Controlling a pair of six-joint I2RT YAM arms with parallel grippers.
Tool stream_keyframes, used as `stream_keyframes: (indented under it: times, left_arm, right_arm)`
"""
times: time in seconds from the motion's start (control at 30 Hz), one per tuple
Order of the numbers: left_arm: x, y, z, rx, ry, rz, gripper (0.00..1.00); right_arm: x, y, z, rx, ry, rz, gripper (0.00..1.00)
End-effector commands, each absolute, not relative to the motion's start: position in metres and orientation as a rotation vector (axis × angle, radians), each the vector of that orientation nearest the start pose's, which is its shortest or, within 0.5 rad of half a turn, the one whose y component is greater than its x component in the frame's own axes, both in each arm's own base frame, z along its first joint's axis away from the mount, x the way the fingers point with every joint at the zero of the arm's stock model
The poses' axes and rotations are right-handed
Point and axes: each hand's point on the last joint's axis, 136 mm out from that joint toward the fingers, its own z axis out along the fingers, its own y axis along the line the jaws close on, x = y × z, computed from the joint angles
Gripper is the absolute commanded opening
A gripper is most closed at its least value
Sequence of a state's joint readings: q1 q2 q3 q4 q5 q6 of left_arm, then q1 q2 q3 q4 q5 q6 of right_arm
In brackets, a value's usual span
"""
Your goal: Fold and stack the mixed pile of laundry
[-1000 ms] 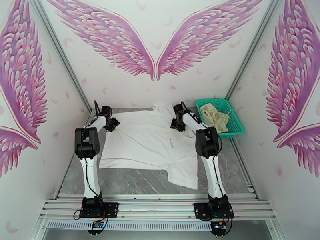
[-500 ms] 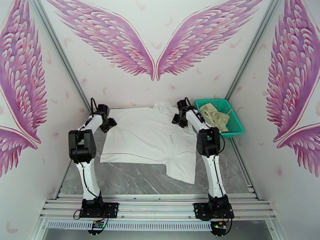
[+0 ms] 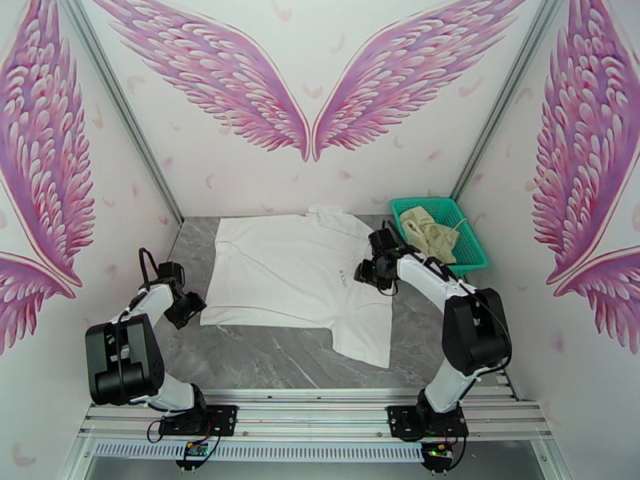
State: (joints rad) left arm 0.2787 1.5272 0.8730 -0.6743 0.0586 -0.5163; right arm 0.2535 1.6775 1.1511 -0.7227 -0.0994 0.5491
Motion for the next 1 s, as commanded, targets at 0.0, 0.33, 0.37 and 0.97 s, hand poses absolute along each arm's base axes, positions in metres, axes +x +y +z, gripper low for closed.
stream_keyframes:
  times: [0.0, 0.33, 0.37, 0.97]
  left_arm:
    - [0.299, 0.062, 0.045, -1.077, 2.630, -0.223, 0.52]
    - [0.276, 0.039, 0.039, -1.061, 2.636, -0.325, 0.34]
    - [0.275, 0.037, 0.038, -1.059, 2.638, -0.326, 0.32]
    - [0.250, 0.047, 0.064, -0.949, 2.656, -0.168, 0.00]
  right_arm:
    - [0.326, 0.095, 0.078, 0.406, 2.821, 0.273, 0.54]
    - [0.247, 0.067, 0.059, 0.507, 2.900, 0.173, 0.56]
    - [0.241, 0.064, 0.056, 0.526, 2.909, 0.159, 0.57]
    - [0.178, 0.091, 0.007, 0.706, 3.065, 0.308, 0.41]
